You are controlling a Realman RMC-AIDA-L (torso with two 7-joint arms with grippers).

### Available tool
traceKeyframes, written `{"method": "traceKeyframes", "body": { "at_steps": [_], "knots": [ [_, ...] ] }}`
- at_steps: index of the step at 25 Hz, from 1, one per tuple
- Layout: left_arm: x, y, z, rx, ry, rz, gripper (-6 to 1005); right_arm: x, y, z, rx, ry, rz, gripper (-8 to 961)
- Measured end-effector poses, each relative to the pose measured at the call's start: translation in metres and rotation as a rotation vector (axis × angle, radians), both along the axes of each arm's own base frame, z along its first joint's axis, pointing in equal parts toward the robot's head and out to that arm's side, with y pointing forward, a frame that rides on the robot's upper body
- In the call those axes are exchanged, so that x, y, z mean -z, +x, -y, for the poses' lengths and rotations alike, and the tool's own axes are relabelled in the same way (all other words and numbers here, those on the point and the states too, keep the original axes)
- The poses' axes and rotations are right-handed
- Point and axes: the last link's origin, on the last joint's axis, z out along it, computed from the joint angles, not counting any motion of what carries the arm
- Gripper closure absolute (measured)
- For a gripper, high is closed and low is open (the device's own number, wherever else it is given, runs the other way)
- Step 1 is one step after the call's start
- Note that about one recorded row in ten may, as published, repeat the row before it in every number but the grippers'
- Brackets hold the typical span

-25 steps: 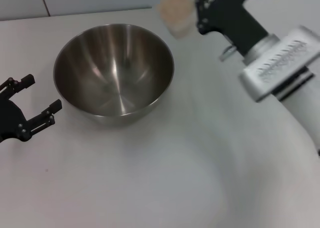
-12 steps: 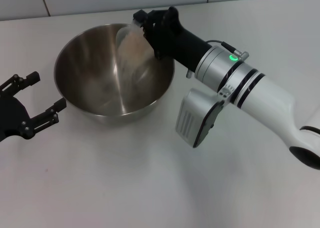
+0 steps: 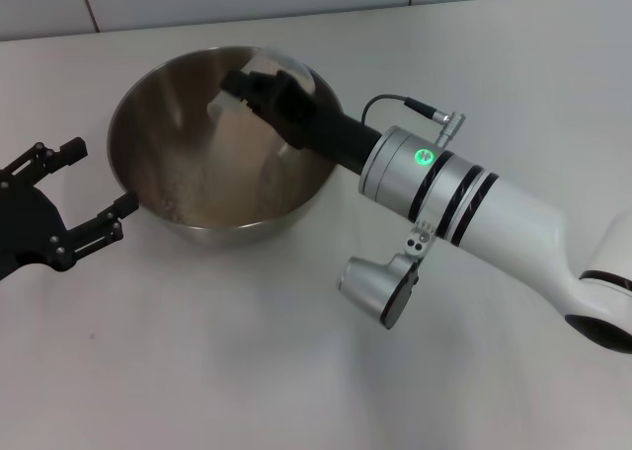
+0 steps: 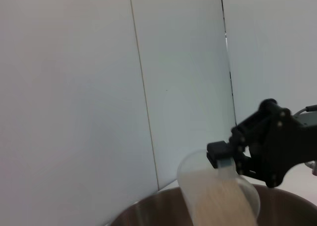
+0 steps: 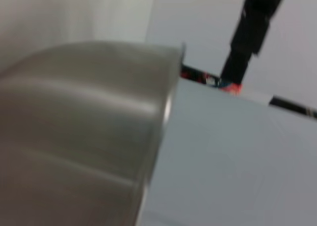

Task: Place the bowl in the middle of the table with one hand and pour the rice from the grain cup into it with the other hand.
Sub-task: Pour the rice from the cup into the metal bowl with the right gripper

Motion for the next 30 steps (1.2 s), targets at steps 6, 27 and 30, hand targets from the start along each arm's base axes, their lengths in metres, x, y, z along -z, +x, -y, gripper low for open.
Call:
{"method": "traceKeyframes", "body": {
  "at_steps": [6, 27, 30],
  "knots": [
    [0.002, 0.002, -0.001, 0.005, -0.007, -0.003, 185, 0.004, -0.001, 0.004, -0.091, 0.056, 0.107, 919],
    [0.004, 0.005, -0.004, 0.012, -0.02, -0.013, 185, -0.003, -0.011, 0.005, 0.124, 0.06, -0.129, 908],
    [0.004, 0.005, -0.005, 0.013, -0.02, -0.014, 184, -0.017, -0.016, 0.002, 0.296, -0.044, -0.483, 906]
  ]
}}
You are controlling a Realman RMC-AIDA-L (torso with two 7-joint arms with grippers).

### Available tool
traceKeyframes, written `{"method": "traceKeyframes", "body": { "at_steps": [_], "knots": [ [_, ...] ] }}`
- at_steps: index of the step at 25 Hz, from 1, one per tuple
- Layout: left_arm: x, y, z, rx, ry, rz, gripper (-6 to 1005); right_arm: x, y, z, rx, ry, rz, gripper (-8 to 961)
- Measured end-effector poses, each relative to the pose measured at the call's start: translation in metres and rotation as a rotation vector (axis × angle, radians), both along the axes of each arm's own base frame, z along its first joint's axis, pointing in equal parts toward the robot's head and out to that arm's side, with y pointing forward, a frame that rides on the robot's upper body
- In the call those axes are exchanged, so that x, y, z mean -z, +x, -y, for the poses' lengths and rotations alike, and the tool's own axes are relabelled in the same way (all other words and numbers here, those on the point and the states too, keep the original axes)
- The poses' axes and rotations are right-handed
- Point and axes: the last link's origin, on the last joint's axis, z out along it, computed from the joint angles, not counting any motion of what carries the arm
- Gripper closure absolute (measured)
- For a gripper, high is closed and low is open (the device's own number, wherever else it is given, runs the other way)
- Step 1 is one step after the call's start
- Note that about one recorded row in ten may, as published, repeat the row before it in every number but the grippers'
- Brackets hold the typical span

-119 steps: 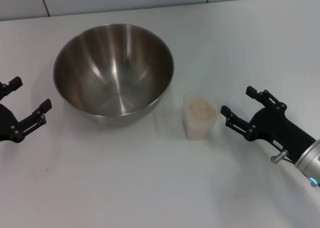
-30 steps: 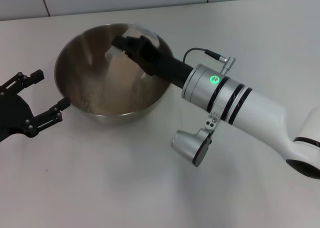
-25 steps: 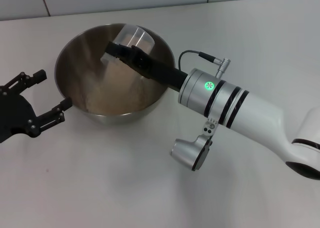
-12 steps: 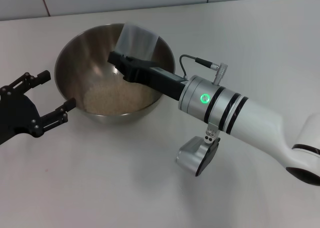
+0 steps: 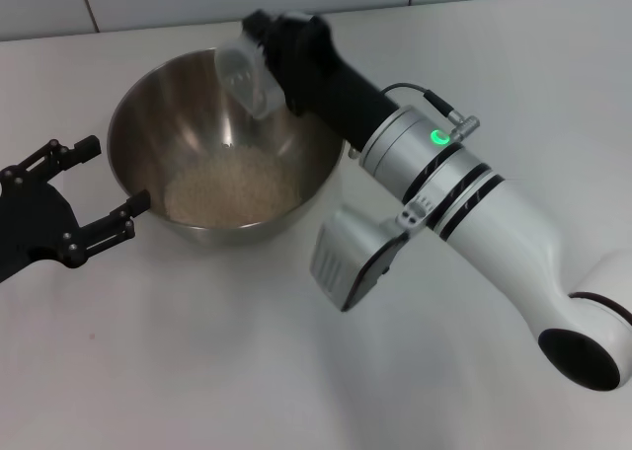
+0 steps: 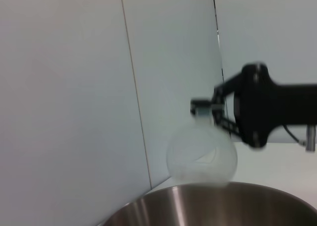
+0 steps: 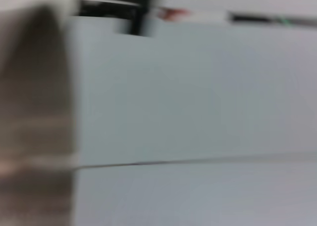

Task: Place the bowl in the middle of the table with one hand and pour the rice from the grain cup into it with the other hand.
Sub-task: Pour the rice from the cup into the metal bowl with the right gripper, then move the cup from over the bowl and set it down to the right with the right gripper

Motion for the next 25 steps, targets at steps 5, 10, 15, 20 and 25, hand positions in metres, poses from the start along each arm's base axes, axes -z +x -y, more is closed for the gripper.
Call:
{"method": "traceKeyframes", "body": {
  "at_steps": [5, 10, 15, 20, 25],
  "knots": [
    [0.001, 0.001, 0.0, 0.002, 0.001, 0.001, 185, -0.024, 0.007, -0.004, 0.115, -0.195, -0.525, 903],
    [0.001, 0.002, -0.001, 0.003, 0.001, 0.002, 184, -0.056, 0.041, -0.014, 0.228, -0.286, -0.949, 901],
    [0.002, 0.002, -0.001, 0.003, 0.001, 0.003, 184, -0.066, 0.083, -0.02, 0.383, -0.339, -1.133, 898],
    [0.003, 0.002, 0.0, 0.003, 0.001, 0.003, 185, -0.055, 0.11, -0.025, 0.584, -0.362, -1.124, 895],
    [0.003, 0.002, 0.0, 0.003, 0.001, 0.002, 185, -0.04, 0.124, -0.03, 0.738, -0.377, -1.058, 893]
  ]
}}
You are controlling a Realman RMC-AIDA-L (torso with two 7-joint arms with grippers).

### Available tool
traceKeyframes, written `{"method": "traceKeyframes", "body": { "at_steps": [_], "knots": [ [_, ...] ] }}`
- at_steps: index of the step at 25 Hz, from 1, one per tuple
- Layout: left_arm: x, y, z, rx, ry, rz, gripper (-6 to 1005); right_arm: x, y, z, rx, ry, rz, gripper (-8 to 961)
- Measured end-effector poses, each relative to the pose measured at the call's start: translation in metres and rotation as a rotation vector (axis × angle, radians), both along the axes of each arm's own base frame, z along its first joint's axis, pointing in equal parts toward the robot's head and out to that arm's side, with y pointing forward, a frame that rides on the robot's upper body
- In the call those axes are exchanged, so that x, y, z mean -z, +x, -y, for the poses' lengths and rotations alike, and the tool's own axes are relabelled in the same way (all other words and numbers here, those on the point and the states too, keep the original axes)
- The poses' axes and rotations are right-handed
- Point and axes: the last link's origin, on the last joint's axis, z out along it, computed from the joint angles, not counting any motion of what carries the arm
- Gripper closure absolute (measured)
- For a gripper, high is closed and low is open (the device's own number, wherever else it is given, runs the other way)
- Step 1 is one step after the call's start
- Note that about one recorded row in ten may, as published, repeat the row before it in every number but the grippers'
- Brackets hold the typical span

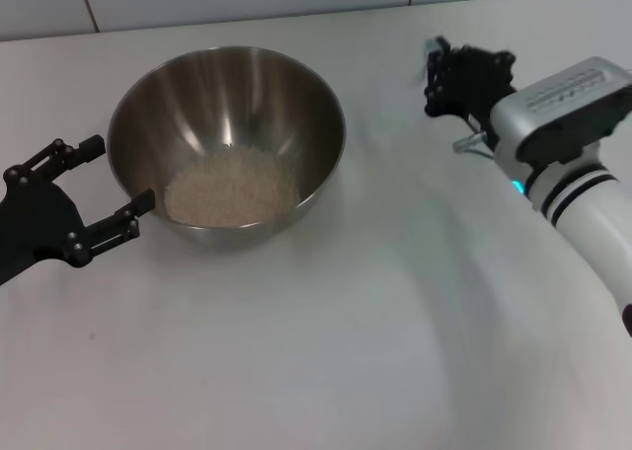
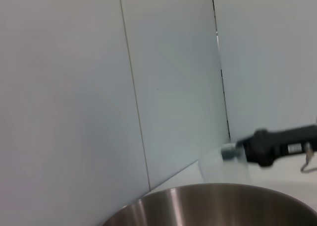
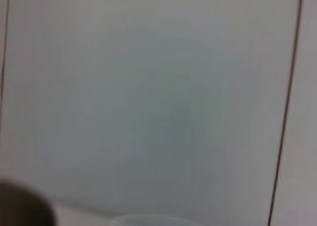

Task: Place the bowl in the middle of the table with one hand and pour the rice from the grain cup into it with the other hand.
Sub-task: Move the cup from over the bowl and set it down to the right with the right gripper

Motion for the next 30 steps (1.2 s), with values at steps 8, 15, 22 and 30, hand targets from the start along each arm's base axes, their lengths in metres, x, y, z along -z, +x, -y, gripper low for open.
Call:
{"method": "traceKeyframes", "body": {
  "at_steps": [8, 15, 22, 30],
  "knots": [
    [0.001, 0.001, 0.0, 0.003, 0.001, 0.0, 184, 0.015, 0.007, -0.001, 0.043, -0.107, 0.079, 888],
    [0.002, 0.004, -0.001, 0.01, 0.001, 0.003, 185, 0.022, 0.011, 0.011, 0.059, -0.13, 0.063, 885],
    [0.003, 0.005, -0.003, 0.016, -0.002, 0.001, 184, 0.024, 0.012, 0.016, 0.064, -0.127, 0.042, 780],
    [0.004, 0.004, -0.002, 0.016, -0.011, -0.008, 185, 0.016, 0.02, 0.036, 0.047, -0.066, -0.015, 582]
  ]
}}
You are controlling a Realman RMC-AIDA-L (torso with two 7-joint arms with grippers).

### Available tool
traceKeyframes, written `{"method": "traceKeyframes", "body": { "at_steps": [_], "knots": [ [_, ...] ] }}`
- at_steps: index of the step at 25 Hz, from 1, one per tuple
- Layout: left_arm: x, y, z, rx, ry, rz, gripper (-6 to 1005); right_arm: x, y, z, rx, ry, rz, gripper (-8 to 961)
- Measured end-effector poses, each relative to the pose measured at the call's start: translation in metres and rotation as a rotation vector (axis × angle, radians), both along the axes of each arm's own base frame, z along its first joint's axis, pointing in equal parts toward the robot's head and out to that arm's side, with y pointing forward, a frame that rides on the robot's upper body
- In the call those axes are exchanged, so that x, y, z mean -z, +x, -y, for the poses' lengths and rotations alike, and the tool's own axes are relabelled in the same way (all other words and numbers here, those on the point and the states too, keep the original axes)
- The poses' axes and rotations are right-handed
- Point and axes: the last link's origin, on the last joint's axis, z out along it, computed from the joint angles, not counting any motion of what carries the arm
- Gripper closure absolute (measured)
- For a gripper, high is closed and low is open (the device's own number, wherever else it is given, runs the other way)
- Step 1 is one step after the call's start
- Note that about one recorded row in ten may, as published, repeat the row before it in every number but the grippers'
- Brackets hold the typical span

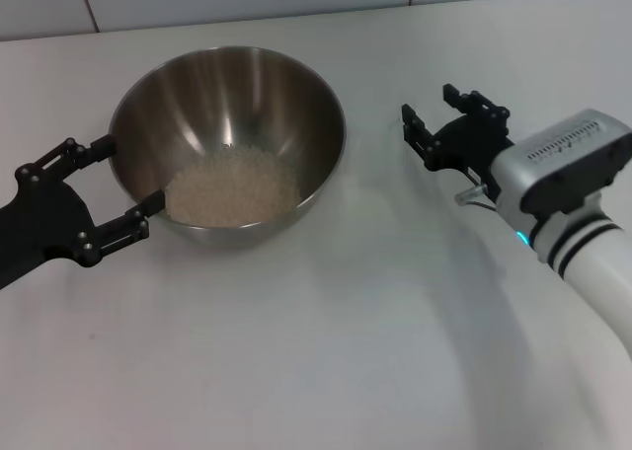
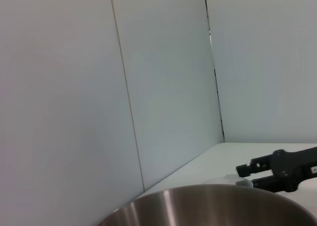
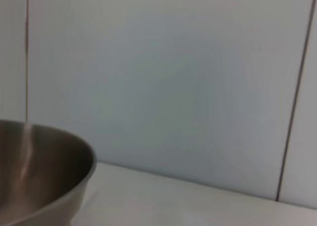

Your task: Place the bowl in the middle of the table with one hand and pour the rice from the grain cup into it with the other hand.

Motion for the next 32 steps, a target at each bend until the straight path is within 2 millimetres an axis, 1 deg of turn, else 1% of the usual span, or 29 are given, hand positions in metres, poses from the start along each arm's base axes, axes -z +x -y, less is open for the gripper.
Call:
{"method": "traceKeyframes", "body": {
  "at_steps": [2, 3, 4, 5, 6, 7, 8, 9, 10, 11, 14, 15, 16, 18, 19, 20, 21, 22, 23, 25, 28, 32],
  "knots": [
    [0.0, 0.0, 0.0, 0.0, 0.0, 0.0, 185, 0.0, 0.002, 0.003, 0.004, 0.005, -0.006, 489],
    [0.0, 0.0, 0.0, -0.001, 0.001, 0.001, 185, -0.001, 0.007, 0.01, 0.016, 0.013, -0.015, 442],
    [0.0, 0.0, 0.0, -0.001, 0.001, 0.001, 185, -0.001, 0.007, 0.01, 0.016, 0.013, -0.015, 397],
    [0.0, 0.0, 0.0, -0.001, 0.0, 0.001, 185, -0.003, 0.011, 0.018, 0.018, 0.029, -0.025, 351],
    [0.0, 0.0, 0.0, -0.001, 0.0, 0.001, 185, -0.003, 0.011, 0.018, 0.018, 0.029, -0.025, 306],
    [0.0, 0.0, 0.0, -0.002, 0.0, 0.001, 185, -0.005, 0.014, 0.023, 0.016, 0.044, -0.034, 260],
    [0.0, -0.001, 0.001, -0.003, 0.0, 0.001, 185, -0.009, 0.017, 0.035, 0.012, 0.082, -0.066, 215],
    [0.0, -0.001, 0.001, -0.003, 0.0, 0.001, 185, -0.009, 0.017, 0.035, 0.012, 0.082, -0.066, 201],
    [0.0, -0.002, 0.002, -0.006, 0.0, 0.002, 184, -0.014, 0.018, 0.047, 0.008, 0.122, -0.102, 187],
    [0.0, -0.002, 0.002, -0.006, 0.0, 0.002, 184, -0.014, 0.018, 0.047, 0.008, 0.122, -0.102, 172],
    [0.0, -0.003, 0.004, -0.013, 0.002, 0.004, 184, -0.025, 0.02, 0.063, -0.012, 0.196, -0.162, 130],
    [-0.001, -0.005, 0.005, -0.02, 0.002, 0.006, 184, -0.037, 0.021, 0.076, -0.05, 0.261, -0.213, 130],
    [-0.001, -0.005, 0.005, -0.02, 0.002, 0.006, 184, -0.037, 0.021, 0.076, -0.05, 0.261, -0.213, 131],
    [0.0, -0.007, 0.008, -0.029, 0.003, 0.009, 184, -0.042, 0.017, 0.087, -0.14, 0.263, -0.242, 131],
    [0.0, -0.008, 0.01, -0.034, 0.003, 0.01, 184, -0.043, 0.013, 0.092, -0.208, 0.226, -0.251, 131],
    [0.001, -0.008, 0.01, -0.036, 0.003, 0.012, 184, -0.042, 0.008, 0.097, -0.349, 0.053, -0.262, 132],
    [0.002, -0.009, 0.012, -0.039, 0.002, 0.013, 184, -0.042, 0.008, 0.097, -0.349, 0.053, -0.262, 132],
    [0.003, -0.009, 0.013, -0.041, 0.001, 0.013, 184, -0.042, 0.007, 0.096, -0.383, -0.045, -0.286, 132],
    [0.004, -0.01, 0.014, -0.043, -0.001, 0.013, 184, -0.044, 0.009, 0.091, -0.396, -0.149, -0.307, 133],
    [0.004, -0.011, 0.015, -0.046, -0.002, 0.013, 184, -0.048, 0.011, 0.083, -0.384, -0.283, -0.354, 133],
    [0.004, -0.011, 0.015, -0.049, -0.002, 0.012, 185, -0.054, 0.011, 0.083, -0.376, -0.307, -0.422, 134],
    [0.005, -0.013, 0.017, -0.056, -0.005, 0.014, 185, -0.057, 0.008, 0.083, -0.414, -0.27, -0.401, 135]
  ]
}}
